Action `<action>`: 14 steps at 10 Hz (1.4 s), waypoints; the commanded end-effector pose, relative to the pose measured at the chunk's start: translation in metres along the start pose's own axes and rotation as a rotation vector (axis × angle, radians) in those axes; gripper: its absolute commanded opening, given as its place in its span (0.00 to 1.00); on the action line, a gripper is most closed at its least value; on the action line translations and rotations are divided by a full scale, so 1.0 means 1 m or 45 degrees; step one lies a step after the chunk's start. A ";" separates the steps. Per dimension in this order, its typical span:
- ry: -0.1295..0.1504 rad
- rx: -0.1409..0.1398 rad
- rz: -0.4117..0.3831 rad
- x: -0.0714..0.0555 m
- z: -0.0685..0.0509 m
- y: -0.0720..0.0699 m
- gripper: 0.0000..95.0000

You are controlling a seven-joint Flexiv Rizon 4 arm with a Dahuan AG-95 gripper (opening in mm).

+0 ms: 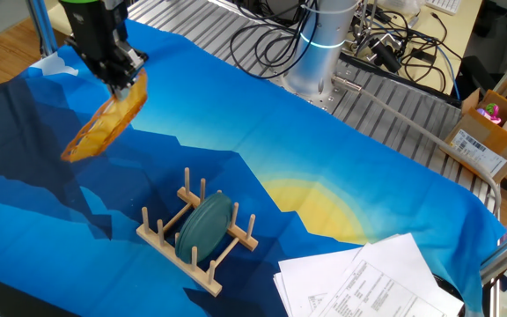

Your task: Take the dish off the dish rack

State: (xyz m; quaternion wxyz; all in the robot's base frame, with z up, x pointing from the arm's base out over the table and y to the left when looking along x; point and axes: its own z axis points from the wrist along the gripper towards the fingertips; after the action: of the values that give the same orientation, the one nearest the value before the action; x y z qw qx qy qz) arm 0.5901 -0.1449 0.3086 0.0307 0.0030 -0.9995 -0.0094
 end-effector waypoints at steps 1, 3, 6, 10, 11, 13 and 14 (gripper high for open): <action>-0.003 0.015 0.008 0.001 0.003 -0.002 0.80; -0.003 0.017 0.009 0.001 0.004 -0.004 0.80; -0.007 0.015 0.013 0.001 0.005 -0.005 0.80; -0.008 0.013 0.013 0.001 0.005 -0.005 0.80; -0.008 0.012 0.013 0.001 0.005 -0.005 0.80; -0.007 0.013 0.019 0.001 0.005 -0.004 0.80; -0.013 0.012 0.013 0.001 0.005 -0.004 0.80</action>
State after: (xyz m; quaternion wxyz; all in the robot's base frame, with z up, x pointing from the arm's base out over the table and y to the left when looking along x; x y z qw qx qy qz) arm 0.5894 -0.1486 0.3042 0.0262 -0.0021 -0.9996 -0.0049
